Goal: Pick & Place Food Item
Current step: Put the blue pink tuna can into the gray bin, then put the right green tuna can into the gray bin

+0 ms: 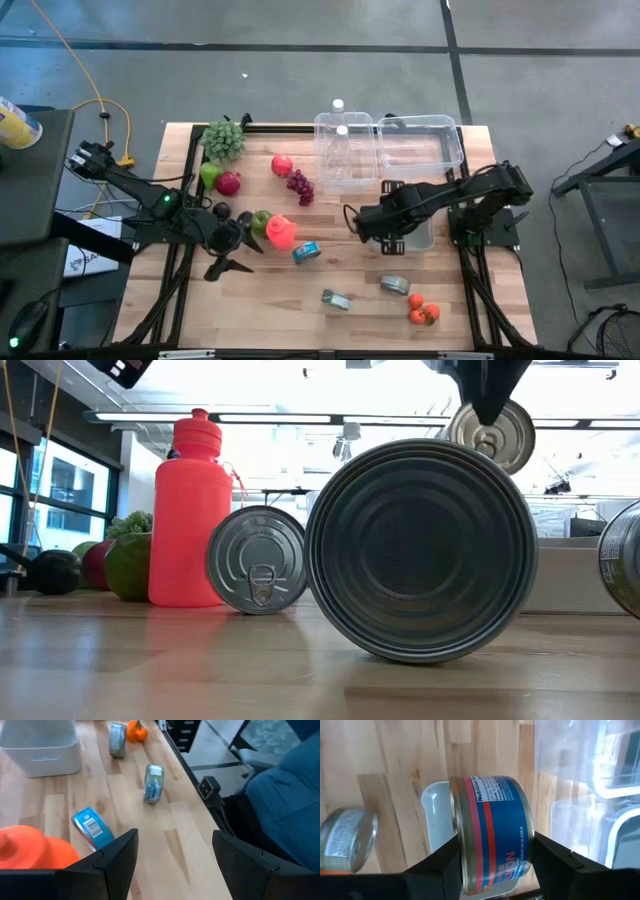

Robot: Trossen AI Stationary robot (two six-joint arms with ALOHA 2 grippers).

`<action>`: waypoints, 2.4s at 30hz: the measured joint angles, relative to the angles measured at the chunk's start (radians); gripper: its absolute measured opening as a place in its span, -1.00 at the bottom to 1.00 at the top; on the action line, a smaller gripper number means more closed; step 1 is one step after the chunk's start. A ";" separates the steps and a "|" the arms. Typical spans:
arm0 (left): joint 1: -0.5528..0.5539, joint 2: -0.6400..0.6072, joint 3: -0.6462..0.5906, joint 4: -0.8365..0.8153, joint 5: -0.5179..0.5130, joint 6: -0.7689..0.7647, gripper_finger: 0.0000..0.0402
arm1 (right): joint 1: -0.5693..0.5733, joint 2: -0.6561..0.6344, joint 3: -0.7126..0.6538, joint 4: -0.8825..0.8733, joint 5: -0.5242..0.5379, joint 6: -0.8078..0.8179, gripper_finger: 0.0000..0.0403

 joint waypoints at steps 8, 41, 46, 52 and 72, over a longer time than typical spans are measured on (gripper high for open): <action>0.000 0.000 0.000 -0.001 0.015 0.000 0.22 | -0.058 0.002 -0.111 0.012 -0.039 -0.002 -0.10; 0.000 0.000 0.000 0.000 0.013 0.000 0.22 | -0.114 0.003 -0.391 0.311 -0.043 -0.065 0.02; 0.000 0.000 0.000 0.000 0.013 0.001 0.22 | -0.111 0.002 -0.391 0.306 -0.016 -0.066 0.25; 0.000 0.000 0.000 0.000 0.013 0.001 0.22 | -0.120 0.002 -0.391 0.287 -0.094 -0.066 0.52; 0.000 0.000 0.000 0.000 0.013 0.001 0.22 | -0.009 0.002 -0.241 0.249 0.089 -0.021 0.64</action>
